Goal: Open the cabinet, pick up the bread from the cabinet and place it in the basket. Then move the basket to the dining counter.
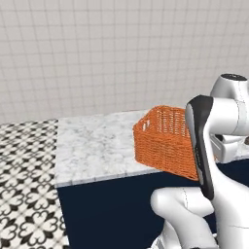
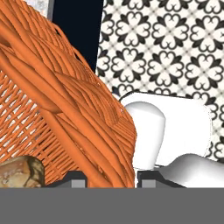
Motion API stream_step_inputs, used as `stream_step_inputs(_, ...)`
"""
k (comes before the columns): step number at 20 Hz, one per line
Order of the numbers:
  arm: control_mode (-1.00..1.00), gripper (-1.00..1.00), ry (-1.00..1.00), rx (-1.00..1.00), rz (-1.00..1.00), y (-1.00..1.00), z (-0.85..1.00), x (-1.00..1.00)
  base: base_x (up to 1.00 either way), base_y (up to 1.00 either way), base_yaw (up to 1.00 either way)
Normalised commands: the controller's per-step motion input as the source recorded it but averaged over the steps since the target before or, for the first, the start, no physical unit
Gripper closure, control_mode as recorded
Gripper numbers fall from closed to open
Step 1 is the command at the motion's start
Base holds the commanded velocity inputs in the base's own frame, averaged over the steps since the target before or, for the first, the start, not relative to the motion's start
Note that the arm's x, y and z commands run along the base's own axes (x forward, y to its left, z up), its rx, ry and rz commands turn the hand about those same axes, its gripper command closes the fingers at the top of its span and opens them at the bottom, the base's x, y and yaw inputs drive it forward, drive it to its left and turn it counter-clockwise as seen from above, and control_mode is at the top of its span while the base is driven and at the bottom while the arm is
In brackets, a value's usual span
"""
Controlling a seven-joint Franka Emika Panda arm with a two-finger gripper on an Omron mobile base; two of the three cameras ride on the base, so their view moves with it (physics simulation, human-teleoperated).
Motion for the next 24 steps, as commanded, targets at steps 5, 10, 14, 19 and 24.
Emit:
stream_step_inputs(5,1.00,1.00,0.00,0.00,0.00,0.00,0.00,0.00,0.34,0.61,0.00)
stream_step_inputs(10,1.00,1.00,0.00,0.00,0.00,0.00,0.00,0.00,0.59,0.18,0.00)
stream_step_inputs(14,1.00,1.00,0.00,0.00,0.00,0.00,0.00,0.00,0.52,0.08,0.00)
stream_step_inputs(19,-1.00,1.00,0.01,0.00,0.00,0.00,-0.03,0.19,0.27,0.01,0.00)
stream_step_inputs(24,-1.00,1.00,0.08,0.01,0.00,-0.01,-0.21,0.59,0.00,0.00,0.00)
